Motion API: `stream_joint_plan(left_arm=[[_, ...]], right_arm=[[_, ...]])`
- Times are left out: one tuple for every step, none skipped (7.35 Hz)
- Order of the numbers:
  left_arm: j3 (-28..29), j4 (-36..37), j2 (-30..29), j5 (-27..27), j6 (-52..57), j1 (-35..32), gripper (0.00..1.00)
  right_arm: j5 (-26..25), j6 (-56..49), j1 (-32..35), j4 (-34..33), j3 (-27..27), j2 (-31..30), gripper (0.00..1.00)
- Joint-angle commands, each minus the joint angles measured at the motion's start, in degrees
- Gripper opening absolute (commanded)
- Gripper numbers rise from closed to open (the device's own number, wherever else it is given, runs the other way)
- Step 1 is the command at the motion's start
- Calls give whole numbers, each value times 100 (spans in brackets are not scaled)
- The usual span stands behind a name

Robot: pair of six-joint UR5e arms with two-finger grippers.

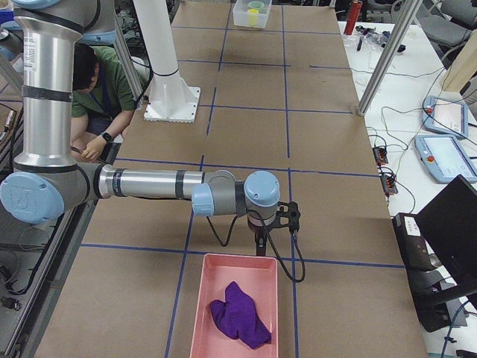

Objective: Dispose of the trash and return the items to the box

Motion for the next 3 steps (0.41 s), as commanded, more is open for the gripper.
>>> stream_joint_plan(left_arm=[[-2, 0, -4, -1, 7, 9, 100], [7, 0, -4, -1, -2, 0, 100], [7, 0, -4, -1, -2, 0, 100]], right_arm=[[2, 12, 0, 0, 6, 13, 100], [11, 21, 0, 0, 14, 13, 100], [2, 30, 0, 0, 49, 13, 100]])
